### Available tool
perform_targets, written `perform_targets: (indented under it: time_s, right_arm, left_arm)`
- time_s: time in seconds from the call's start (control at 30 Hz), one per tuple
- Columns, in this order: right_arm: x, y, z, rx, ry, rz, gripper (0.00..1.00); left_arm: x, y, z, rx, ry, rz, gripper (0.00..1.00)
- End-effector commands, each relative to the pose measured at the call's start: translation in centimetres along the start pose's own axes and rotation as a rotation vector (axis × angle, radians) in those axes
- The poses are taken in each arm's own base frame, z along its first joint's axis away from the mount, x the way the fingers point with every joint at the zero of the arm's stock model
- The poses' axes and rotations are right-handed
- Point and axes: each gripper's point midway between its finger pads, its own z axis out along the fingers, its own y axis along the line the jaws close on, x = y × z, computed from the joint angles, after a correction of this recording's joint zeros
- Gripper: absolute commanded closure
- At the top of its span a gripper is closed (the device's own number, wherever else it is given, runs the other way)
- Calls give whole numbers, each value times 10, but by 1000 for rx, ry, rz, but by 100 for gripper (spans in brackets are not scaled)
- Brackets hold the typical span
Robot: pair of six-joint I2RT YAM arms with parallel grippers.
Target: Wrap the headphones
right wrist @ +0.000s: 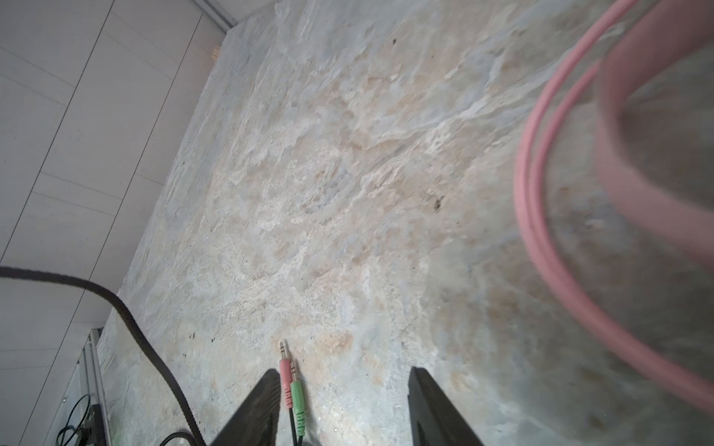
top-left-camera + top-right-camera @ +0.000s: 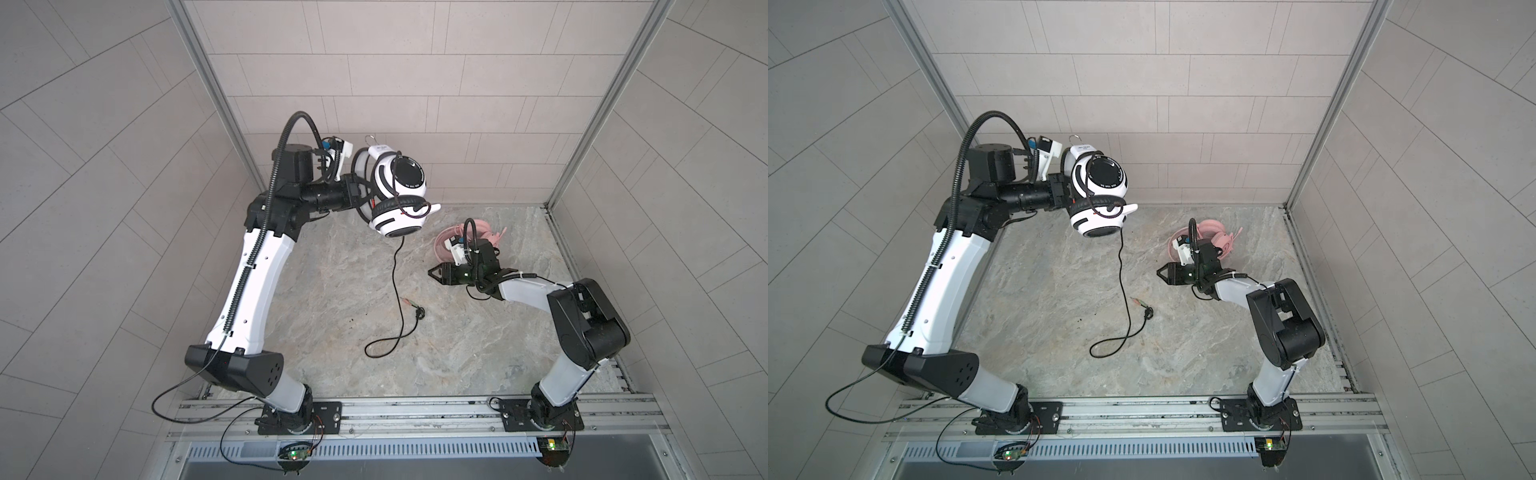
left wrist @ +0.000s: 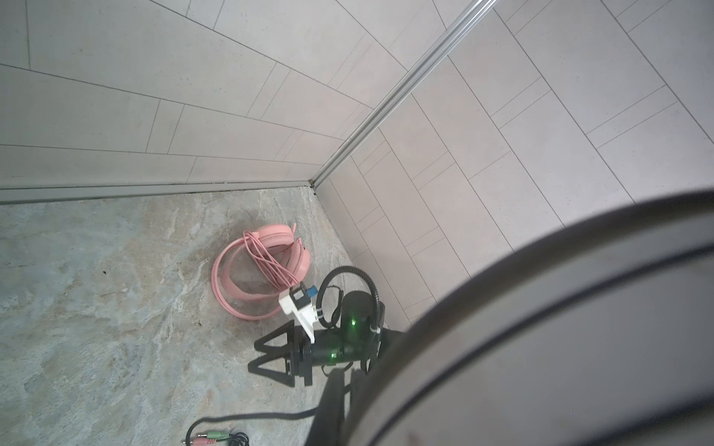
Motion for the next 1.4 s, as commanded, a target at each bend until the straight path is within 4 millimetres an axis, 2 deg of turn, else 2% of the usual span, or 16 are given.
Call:
perform_targets:
  time_s: [0.0, 0.13, 0.2, 0.33, 0.43, 0.6, 0.67, 0.73, 0.83, 0.97, 1.07, 1.17, 1.27, 1.37]
  right_arm:
    - [4, 37, 10, -97, -7, -59, 45]
    - [22, 78, 26, -215, 1, -72, 44]
    - [27, 91, 30, -224, -24, -105, 44]
    - [50, 99, 48, -245, 23, -92, 44]
    - [63, 97, 60, -245, 35, -65, 46]
    - [76, 106, 67, -271, 43, -44, 66]
    - [84, 107, 68, -255, 61, -60, 82]
    - [89, 107, 67, -243, 71, -68, 92]
    - [91, 106, 58, -226, 77, -78, 95]
    - [101, 105, 35, -163, 127, -132, 96]
    - [114, 109, 9, -67, 207, -242, 96]
    - [122, 117, -24, 86, 265, -455, 96]
    - [121, 139, -50, 67, 274, -527, 96]
    - [113, 165, -74, 46, 257, -617, 96]
  left_arm:
    - [-28, -20, -8, 46, -86, 38, 100]
    - [-33, -13, -9, 25, -100, 30, 100]
    - [-35, -12, -12, 18, -107, 28, 100]
    - [-39, -11, -16, 6, -127, 35, 100]
    - [-41, -9, -19, -4, -136, 35, 100]
    - [-51, 12, -23, -104, -196, 9, 100]
    - [-54, 16, -20, -98, -221, -20, 100]
    - [-60, 17, -17, -58, -253, -52, 100]
    - [-66, 31, -20, -127, -289, -52, 100]
    - [-76, 64, -38, -336, -394, -47, 100]
    - [-86, 98, -61, -542, -516, -73, 100]
    - [-86, 135, -81, -704, -612, -140, 100]
    - [-83, 164, -92, -833, -682, -172, 100]
    - [-79, 189, -88, -922, -682, -178, 100]
